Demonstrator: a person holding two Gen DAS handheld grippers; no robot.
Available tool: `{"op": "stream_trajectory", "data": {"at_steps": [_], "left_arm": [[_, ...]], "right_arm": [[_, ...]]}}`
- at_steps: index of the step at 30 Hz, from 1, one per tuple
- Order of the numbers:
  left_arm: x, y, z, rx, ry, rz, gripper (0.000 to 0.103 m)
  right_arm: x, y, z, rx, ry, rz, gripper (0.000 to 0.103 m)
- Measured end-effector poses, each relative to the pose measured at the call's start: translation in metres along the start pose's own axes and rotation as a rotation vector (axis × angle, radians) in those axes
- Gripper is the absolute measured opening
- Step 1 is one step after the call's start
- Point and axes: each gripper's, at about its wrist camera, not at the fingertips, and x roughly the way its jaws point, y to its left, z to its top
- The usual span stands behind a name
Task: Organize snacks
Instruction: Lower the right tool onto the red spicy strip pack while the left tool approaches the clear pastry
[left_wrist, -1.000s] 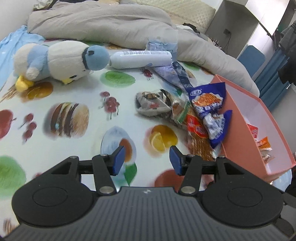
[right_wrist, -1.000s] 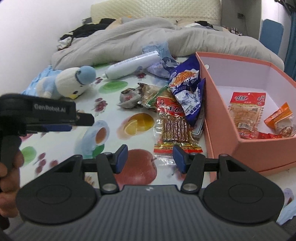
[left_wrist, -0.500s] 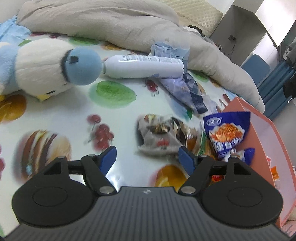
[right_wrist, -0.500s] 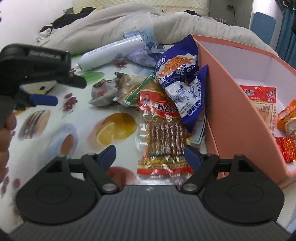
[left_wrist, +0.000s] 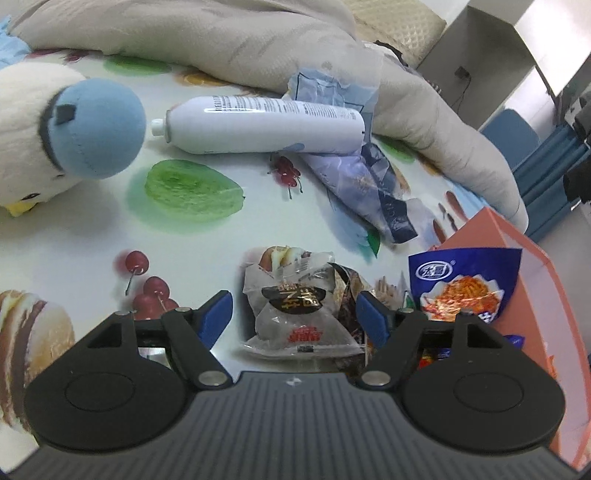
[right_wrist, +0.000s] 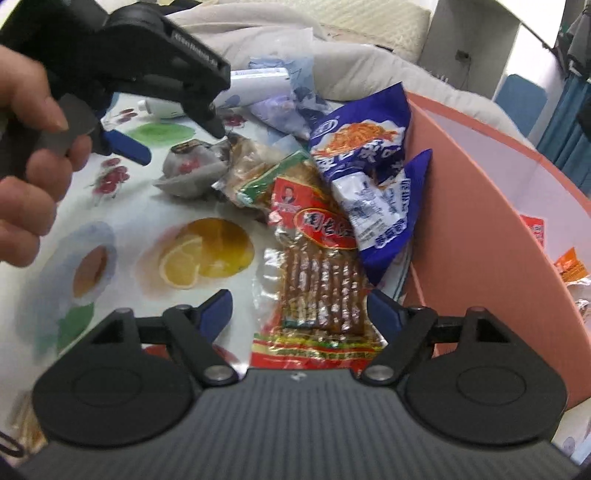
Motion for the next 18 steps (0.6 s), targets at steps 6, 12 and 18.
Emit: {"op": "stream_trajectory", "data": {"at_steps": [6,12,18], "left_arm": [[0.007,0.003,-0.002,0.015,0.013,-0.003,0.076],[0.01,0.004,-0.006,0.017,0.021,-0.011,0.068],[0.001,-0.007,-0.009,0.078,-0.005,0.018,0.054]], "right_arm": [[0.005,0.001,0.0,0.032,0.003,0.001,0.081],[0.01,0.001,0.0,0.04,0.022,0.001,0.076],[0.009,-0.002,0.002,0.018,0.019,0.025,0.064]]}}
